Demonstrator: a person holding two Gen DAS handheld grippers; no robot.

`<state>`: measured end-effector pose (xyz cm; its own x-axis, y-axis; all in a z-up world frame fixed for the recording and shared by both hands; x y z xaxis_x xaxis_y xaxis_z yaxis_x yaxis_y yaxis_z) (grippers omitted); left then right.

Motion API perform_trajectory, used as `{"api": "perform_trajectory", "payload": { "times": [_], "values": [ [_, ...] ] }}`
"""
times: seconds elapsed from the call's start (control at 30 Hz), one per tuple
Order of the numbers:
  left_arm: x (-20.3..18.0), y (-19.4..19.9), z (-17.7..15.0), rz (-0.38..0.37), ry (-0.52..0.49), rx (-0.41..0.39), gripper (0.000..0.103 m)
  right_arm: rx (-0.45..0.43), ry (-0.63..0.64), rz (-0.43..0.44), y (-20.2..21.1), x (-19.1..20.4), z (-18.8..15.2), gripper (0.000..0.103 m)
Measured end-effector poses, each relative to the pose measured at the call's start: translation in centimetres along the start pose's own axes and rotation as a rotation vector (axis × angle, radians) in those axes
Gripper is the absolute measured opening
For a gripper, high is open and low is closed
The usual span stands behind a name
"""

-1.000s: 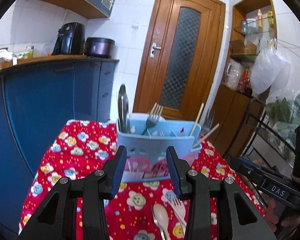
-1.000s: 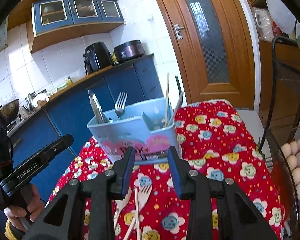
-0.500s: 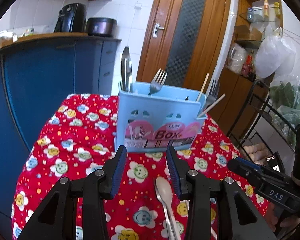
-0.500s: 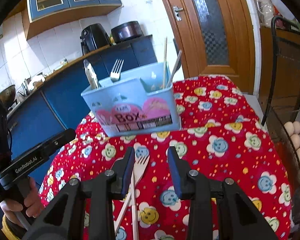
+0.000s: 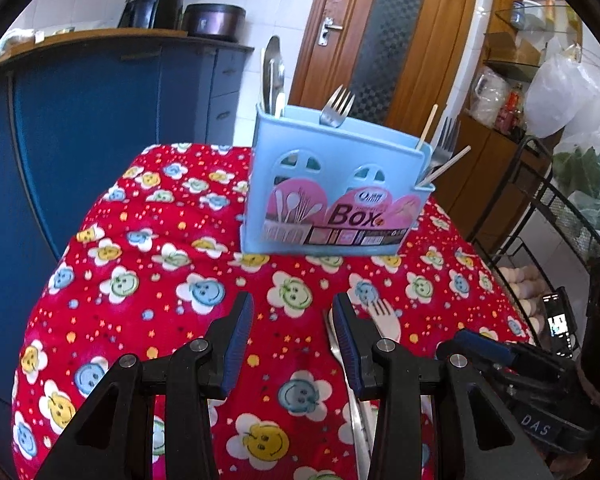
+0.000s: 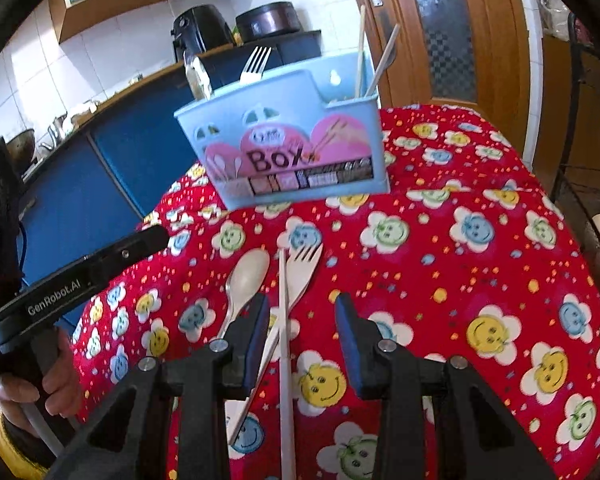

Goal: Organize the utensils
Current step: 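Grasp a white chopstick with the right tool while the left tool grasps a beige wooden fork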

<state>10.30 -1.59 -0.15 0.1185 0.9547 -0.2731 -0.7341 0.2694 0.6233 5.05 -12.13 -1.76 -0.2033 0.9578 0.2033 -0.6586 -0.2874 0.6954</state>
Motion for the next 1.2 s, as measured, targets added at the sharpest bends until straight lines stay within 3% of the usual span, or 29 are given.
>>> {"api": "perform_trajectory", "payload": {
  "times": [0.6, 0.83, 0.93, 1.2],
  "values": [
    [1.2, -0.1, -1.9, 0.005, 0.037, 0.039, 0.042, 0.098, 0.105, -0.074, -2.1, 1.2, -2.9, 0.021],
    [0.7, -0.2, -2.1, -0.006, 0.028, 0.046, 0.042, 0.116, 0.059, -0.064, -2.6, 0.6, -2.3, 0.007],
    [0.3, -0.1, -2.2, -0.013, 0.017, 0.051, 0.042, 0.103, 0.005, -0.032, -2.4, -0.3, -1.9, 0.007],
    [-1.7, -0.7, -2.5, -0.053, -0.007, 0.082, 0.042, 0.026, -0.052, -0.042, 0.1, -2.2, -1.0, 0.007]
  ]
}}
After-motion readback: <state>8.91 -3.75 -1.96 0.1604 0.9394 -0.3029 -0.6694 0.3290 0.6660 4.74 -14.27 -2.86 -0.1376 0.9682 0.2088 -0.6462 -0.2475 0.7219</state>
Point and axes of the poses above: each gripper's, at about its wrist camera, not at the fingertips, and y roughly against the way its jaws point, x to its left, z to its top, the point moved 6 cm from there along -y, roughly the way its jaws point, and after that the axes turned 4 degrees about y, right-handed, at the moved point
